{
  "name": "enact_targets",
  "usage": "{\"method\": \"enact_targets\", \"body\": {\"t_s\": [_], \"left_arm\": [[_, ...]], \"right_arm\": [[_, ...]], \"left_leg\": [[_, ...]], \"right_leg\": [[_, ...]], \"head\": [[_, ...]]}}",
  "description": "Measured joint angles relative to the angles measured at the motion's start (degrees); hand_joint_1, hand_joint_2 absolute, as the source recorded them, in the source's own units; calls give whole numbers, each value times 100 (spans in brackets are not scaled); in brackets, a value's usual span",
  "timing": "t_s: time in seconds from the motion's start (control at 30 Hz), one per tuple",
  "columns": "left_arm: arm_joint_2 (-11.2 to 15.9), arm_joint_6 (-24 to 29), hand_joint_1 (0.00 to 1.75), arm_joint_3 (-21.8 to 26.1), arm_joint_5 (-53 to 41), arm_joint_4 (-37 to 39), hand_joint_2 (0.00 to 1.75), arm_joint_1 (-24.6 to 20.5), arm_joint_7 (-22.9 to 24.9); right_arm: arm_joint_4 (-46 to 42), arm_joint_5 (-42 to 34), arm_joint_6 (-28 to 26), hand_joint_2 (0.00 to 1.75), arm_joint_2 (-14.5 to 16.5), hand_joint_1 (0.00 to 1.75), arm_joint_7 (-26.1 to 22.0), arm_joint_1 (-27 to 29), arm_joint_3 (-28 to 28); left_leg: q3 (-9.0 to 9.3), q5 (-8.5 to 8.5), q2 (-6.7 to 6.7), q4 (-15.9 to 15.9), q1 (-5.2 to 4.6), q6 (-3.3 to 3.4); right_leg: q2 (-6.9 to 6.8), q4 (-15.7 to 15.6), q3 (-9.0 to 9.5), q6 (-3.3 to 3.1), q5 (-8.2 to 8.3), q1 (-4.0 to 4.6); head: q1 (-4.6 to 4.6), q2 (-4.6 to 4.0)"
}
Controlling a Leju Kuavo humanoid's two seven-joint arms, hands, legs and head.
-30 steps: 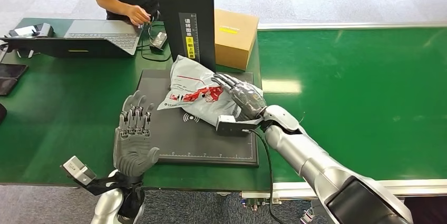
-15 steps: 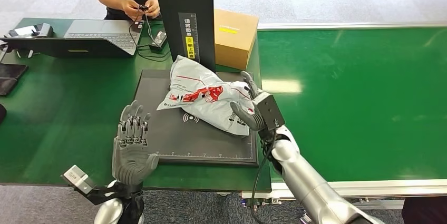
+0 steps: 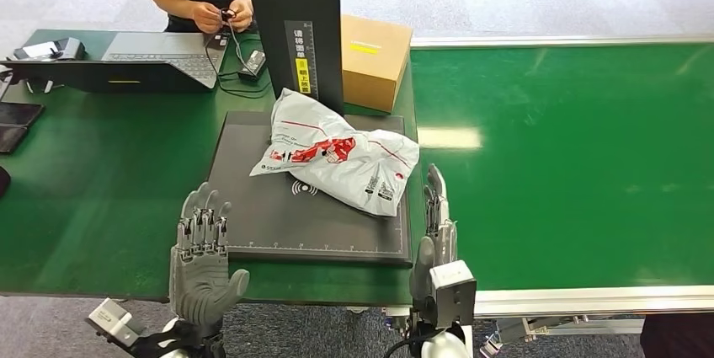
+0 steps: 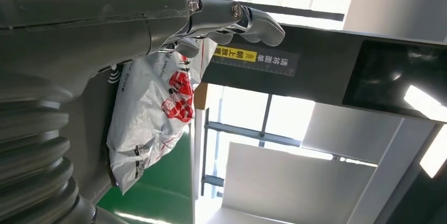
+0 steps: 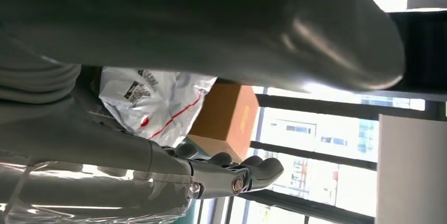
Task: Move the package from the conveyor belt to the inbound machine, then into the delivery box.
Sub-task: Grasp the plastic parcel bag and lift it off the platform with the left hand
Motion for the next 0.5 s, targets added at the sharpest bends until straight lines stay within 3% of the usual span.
{"method": "enact_targets", "body": {"t_s": [0.23,0.5], "left_arm": [[58,239,0,-30,84,-64,175,147,0],[127,297,0,-62,154,-62,175,147,0]], "right_arm": [[-808,33,-267,0,-3,0,-123,251,472],[-981,-243,-239,0,-11,0,106,91,641]], "left_leg": [[3,2,1,1,0,0],[4,3,1,1,0,1]], "right_leg": [[1,0,3,1,2,0],[1,0,5,2,4,0]], "head": [[0,0],[-1,0]]}}
